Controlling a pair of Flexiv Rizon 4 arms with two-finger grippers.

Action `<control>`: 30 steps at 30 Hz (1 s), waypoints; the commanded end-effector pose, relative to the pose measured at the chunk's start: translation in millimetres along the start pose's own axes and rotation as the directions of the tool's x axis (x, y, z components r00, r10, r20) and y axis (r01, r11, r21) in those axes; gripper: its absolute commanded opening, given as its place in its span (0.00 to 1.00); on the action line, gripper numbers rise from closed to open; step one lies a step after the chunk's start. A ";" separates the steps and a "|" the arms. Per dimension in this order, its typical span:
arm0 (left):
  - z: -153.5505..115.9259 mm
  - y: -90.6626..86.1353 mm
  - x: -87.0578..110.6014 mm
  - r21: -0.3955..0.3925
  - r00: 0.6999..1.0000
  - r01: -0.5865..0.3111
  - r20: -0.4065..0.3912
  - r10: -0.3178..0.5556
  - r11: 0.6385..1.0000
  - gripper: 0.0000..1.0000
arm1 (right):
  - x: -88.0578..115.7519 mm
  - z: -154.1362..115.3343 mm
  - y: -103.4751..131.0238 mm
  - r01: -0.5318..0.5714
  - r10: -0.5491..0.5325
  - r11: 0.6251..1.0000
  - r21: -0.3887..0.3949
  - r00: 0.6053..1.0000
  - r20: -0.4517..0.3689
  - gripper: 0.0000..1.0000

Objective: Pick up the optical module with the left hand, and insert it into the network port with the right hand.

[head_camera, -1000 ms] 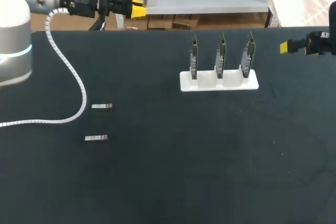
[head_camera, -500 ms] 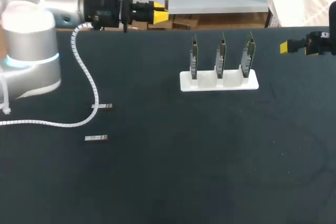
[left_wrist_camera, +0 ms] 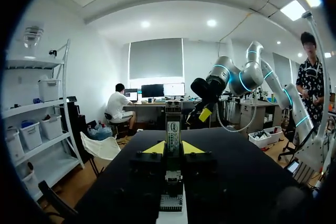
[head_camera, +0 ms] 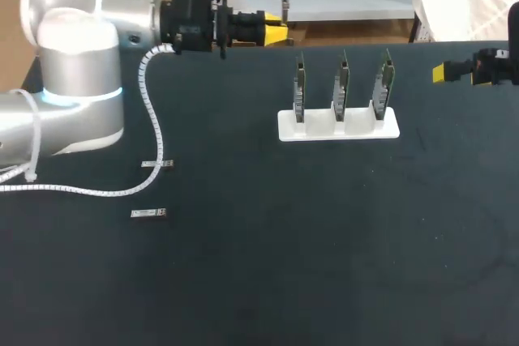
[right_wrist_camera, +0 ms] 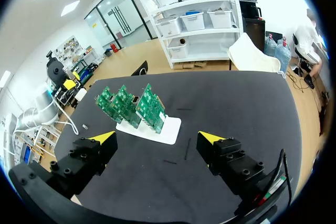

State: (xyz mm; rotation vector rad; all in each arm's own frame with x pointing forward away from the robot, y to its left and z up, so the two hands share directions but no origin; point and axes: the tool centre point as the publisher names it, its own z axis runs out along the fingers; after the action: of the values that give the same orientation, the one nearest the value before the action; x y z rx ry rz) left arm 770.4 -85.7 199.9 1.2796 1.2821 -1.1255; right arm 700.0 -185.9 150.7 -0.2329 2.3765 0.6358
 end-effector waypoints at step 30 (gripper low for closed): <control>28.9 4.8 24.3 0.053 0.999 0.033 0.004 -0.033 0.998 0.00 | 0.2 -0.2 1.0 -0.001 0.001 1.000 0.004 1.000 0.000 1.00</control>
State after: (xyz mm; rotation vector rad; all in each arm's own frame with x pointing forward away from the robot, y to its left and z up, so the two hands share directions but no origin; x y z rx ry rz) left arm 772.6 -109.8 175.4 1.2957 1.2855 -1.1851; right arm 700.0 -185.9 150.7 -0.2329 2.3765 0.6358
